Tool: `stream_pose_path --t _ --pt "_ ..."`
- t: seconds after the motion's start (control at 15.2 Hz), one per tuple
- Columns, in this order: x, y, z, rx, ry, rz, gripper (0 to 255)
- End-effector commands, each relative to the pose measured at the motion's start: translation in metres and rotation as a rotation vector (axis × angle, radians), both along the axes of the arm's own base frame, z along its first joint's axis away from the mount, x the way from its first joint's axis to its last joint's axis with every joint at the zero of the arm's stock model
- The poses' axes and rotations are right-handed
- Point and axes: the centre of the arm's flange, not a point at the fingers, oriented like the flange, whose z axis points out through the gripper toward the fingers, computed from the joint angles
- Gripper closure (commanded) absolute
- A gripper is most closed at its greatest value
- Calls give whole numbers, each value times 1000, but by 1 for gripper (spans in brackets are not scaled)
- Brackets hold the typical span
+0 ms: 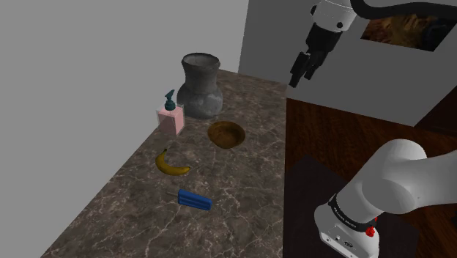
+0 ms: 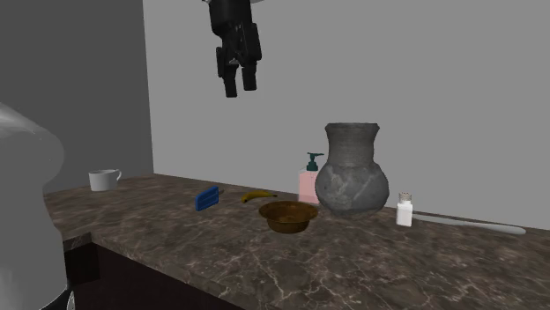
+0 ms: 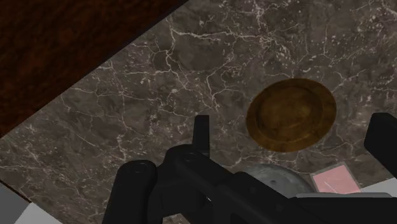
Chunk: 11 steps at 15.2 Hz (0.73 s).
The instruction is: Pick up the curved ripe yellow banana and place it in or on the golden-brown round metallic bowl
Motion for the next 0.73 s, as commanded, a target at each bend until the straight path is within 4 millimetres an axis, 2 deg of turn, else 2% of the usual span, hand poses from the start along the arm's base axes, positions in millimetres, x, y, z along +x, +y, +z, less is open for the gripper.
stream_pose_path --t 0.0,0.66 --pt "0 0 0 0 0 0 0" --pt "59 97 -70 2 18 11 0"
